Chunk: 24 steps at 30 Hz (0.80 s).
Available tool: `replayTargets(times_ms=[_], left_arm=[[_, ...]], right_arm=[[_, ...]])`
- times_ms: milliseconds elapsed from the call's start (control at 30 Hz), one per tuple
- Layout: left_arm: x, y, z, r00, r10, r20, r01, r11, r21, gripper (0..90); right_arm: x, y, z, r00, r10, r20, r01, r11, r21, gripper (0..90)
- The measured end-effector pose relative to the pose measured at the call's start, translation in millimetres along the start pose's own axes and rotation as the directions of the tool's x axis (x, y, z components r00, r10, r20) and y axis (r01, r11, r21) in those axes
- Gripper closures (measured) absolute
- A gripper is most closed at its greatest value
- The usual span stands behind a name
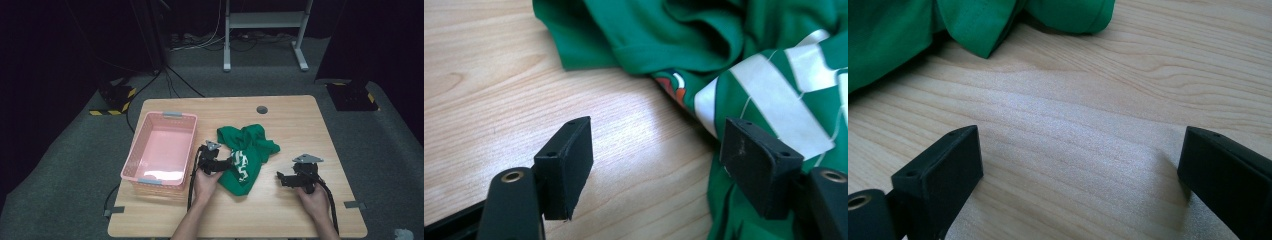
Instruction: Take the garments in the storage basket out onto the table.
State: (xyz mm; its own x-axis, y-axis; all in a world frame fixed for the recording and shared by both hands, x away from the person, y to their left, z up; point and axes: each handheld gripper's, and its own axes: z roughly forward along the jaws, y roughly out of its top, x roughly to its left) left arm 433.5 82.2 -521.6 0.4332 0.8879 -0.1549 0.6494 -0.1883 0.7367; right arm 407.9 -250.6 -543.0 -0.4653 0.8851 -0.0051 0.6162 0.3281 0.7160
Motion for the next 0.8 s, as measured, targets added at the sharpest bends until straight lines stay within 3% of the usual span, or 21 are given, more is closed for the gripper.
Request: replayTargets(times_ms=[333, 633, 667, 700, 733, 800], left_arm=[[1.4, -7.0, 8.0, 0.9999, 0.002, -0.015, -0.002, 0.9994, 0.034, 26.7], [2.6, -12.3, 9.0, 0.9997, 0.005, -0.023, -0.005, 0.9999, 0.011, 25.9], [2.1, -13.5, 9.1, 0.9997, 0.009, -0.024, -0.009, 1.0000, 0.003, 25.7], [-0.4, -18.4, 9.9, 0.9986, 0.037, -0.038, -0.038, 0.9990, -0.026, 24.6], [-0.4, -18.4, 9.9, 0.9986, 0.037, -0.038, -0.038, 0.9990, -0.026, 24.4], [-3.8, -19.3, 10.5, 0.9955, 0.075, -0.058, -0.076, 0.9970, -0.014, 22.5]], right_arm=[[-0.1, 0.0, 0.0, 1.0000, -0.001, 0.000, 0.001, 1.000, -0.001, 4.2], [-0.2, 0.0, 0.1, 1.0000, 0.000, 0.000, 0.000, 1.000, -0.001, 4.2], [-0.2, 0.0, 0.1, 1.0000, 0.000, 0.000, 0.000, 1.000, -0.001, 4.2], [-0.2, 0.0, 0.1, 1.0000, 0.000, 0.000, 0.000, 1.000, 0.000, 4.1], [-0.2, 0.0, 0.1, 1.0000, 0.000, 0.000, 0.000, 1.000, 0.000, 4.1], [0.2, 0.0, 0.1, 1.0000, -0.003, -0.003, 0.003, 1.000, 0.000, 3.9]])
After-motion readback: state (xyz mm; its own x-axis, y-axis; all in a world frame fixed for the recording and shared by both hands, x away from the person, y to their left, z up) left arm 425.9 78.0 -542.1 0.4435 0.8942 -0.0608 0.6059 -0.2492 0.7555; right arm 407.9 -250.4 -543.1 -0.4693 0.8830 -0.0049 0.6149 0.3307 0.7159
